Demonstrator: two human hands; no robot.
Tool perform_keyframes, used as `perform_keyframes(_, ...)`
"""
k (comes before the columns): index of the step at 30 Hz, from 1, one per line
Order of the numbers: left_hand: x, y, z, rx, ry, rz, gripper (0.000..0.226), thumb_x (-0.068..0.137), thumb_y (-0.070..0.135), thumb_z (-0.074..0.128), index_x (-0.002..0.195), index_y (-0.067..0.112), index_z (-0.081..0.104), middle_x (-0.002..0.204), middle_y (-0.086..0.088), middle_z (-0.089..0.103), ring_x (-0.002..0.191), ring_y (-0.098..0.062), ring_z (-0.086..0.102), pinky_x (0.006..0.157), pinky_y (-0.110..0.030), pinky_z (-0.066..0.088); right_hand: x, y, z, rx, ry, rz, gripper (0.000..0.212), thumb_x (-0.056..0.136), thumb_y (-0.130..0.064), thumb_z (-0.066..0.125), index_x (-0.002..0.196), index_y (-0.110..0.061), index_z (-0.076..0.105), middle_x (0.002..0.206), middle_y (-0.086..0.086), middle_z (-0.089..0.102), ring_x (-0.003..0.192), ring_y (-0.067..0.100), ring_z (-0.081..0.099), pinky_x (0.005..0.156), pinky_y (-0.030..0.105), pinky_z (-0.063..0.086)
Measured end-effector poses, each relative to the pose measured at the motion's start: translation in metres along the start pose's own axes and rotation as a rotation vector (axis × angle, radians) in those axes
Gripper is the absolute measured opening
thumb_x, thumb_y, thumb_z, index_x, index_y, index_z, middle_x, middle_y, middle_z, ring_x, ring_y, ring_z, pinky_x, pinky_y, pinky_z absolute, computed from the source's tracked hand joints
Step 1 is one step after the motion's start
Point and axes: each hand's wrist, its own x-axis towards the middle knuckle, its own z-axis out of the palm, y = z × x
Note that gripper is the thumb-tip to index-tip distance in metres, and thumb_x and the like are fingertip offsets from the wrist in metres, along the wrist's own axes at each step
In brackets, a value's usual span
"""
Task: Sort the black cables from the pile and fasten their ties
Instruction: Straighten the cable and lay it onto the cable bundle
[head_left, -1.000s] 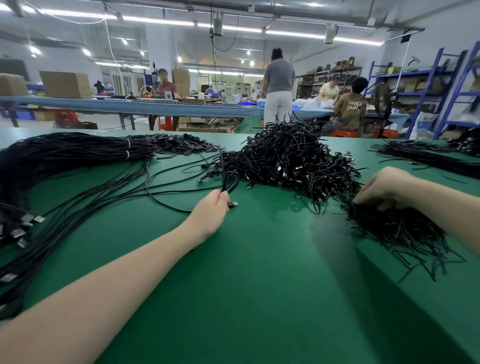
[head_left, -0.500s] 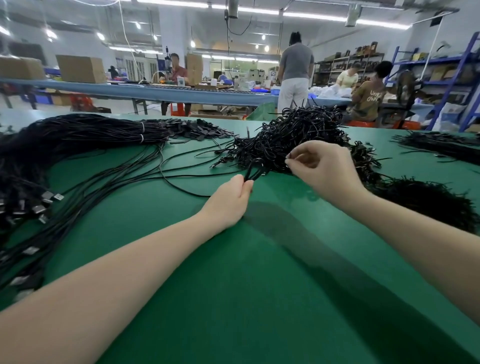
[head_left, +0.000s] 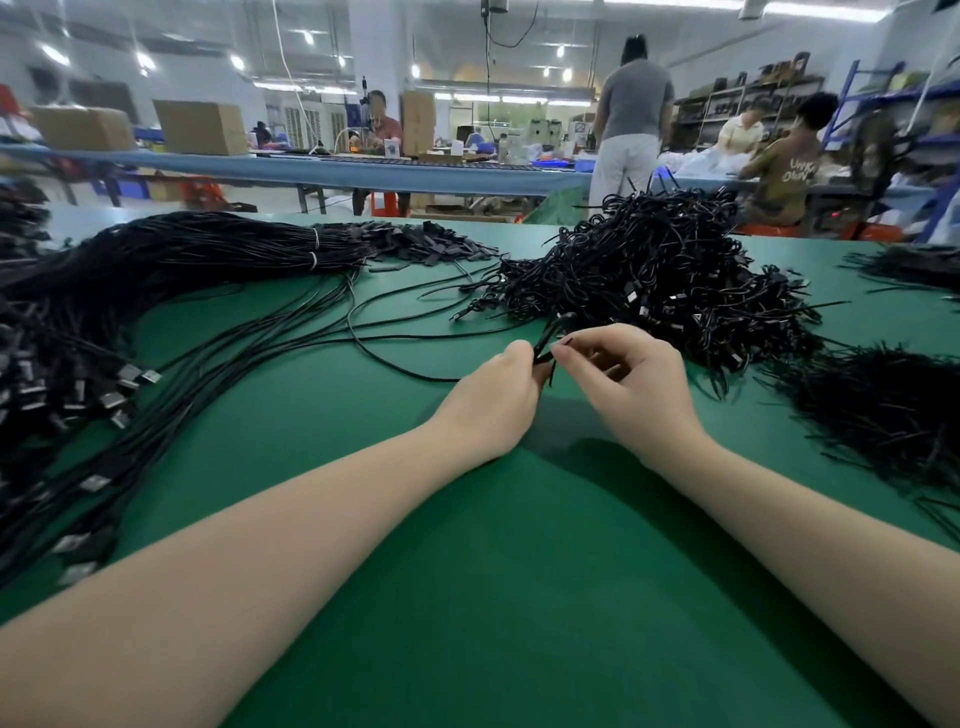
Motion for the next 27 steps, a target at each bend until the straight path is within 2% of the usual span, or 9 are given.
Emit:
perform_keyframes(3,-0.001,0.002,-0.002,-0.069,0.003,0.004,0.033,0.103,0.023,0.037,0.072,0.017,0.027,0.067,0.004,0.044,0.056,-0.014,0.041,0.048,-0.032,0.026,0.001,0.000,-0.002,-0.023,0.023,-0.007,0.004,0.086,-0.023,0.070,0.086,-0.022,0.074,0.078,-0.012,0.064,0.066,0.001,0.056,0.059,0.016,0.044)
perform_keyframes(7,-0.003,0.006,-0.003,-0.065,-0.023,0.011,0.032,0.103,0.031,0.036,0.075,0.018,0.032,0.070,-0.004,0.049,0.062,-0.024,0.046,0.058,-0.038,0.034,0.001,-0.006,-0.004,-0.013,0.022,-0.033,0.006,0.086,-0.022,0.070,0.085,-0.026,0.073,0.078,-0.013,0.064,0.068,0.003,0.056,0.059,0.014,0.043)
perform_keyframes(10,-0.006,0.008,-0.003,0.038,-0.039,0.052,0.031,0.103,0.038,0.030,0.102,0.012,0.047,0.094,-0.009,0.061,0.085,-0.033,0.058,0.075,-0.043,0.046,-0.001,-0.008,-0.003,0.001,-0.042,-0.033,0.010,0.085,-0.020,0.071,0.083,-0.029,0.072,0.081,-0.009,0.067,0.072,0.004,0.057,0.061,0.015,0.043)
perform_keyframes(12,-0.009,0.008,0.000,0.197,-0.002,0.089,0.036,0.103,0.038,0.025,0.117,0.013,0.047,0.106,-0.009,0.062,0.091,-0.034,0.060,0.074,-0.039,0.044,-0.001,-0.010,-0.004,-0.045,-0.053,-0.053,0.010,0.084,-0.019,0.071,0.082,-0.028,0.072,0.080,-0.007,0.067,0.072,0.005,0.056,0.063,0.015,0.042)
perform_keyframes(16,-0.012,0.007,0.005,0.503,0.127,0.104,0.029,0.103,0.034,0.026,0.114,0.018,0.048,0.101,-0.003,0.062,0.085,-0.029,0.061,0.065,-0.032,0.028,0.005,-0.023,-0.012,-0.438,-0.091,-0.292,0.003,0.082,-0.021,0.072,0.082,-0.018,0.074,0.076,-0.004,0.064,0.073,0.017,0.059,0.067,0.032,0.046)
perform_keyframes(19,-0.013,0.013,0.004,0.704,0.168,0.119,0.023,0.101,0.030,0.030,0.109,0.021,0.050,0.096,0.000,0.063,0.077,-0.026,0.060,0.065,-0.032,0.022,0.022,-0.041,-0.026,-0.790,-0.316,-0.350,0.010,0.085,-0.035,0.064,0.085,-0.028,0.071,0.081,-0.009,0.063,0.084,0.018,0.060,0.075,0.033,0.040)
perform_keyframes(22,-0.015,0.020,-0.002,0.859,0.151,0.267,0.015,0.096,0.027,0.038,0.100,0.020,0.049,0.089,0.001,0.061,0.060,-0.023,0.039,0.063,-0.033,0.019,0.045,-0.048,-0.049,-0.695,-0.593,-0.162,0.008,0.085,-0.037,0.066,0.078,-0.032,0.069,0.072,-0.014,0.064,0.071,-0.001,0.059,0.069,0.020,0.048)
perform_keyframes(24,-0.019,0.024,-0.007,0.889,0.163,0.463,0.009,0.089,0.026,0.049,0.093,0.020,0.055,0.077,0.003,0.059,0.054,-0.020,0.040,0.060,-0.031,0.022,0.057,-0.042,-0.067,-0.513,-0.722,0.009,0.012,0.083,-0.033,0.072,0.072,-0.029,0.069,0.063,-0.014,0.064,0.061,-0.006,0.057,0.057,0.006,0.041)
perform_keyframes(27,-0.023,0.028,-0.010,0.691,0.245,0.711,0.016,0.085,0.023,0.049,0.077,0.015,0.059,0.065,0.001,0.055,0.052,-0.022,0.051,0.056,-0.030,0.035,0.054,-0.023,-0.084,-0.094,-0.872,0.385,0.012,0.077,-0.029,0.074,0.074,-0.019,0.070,0.069,-0.005,0.065,0.061,0.003,0.057,0.059,0.015,0.045)
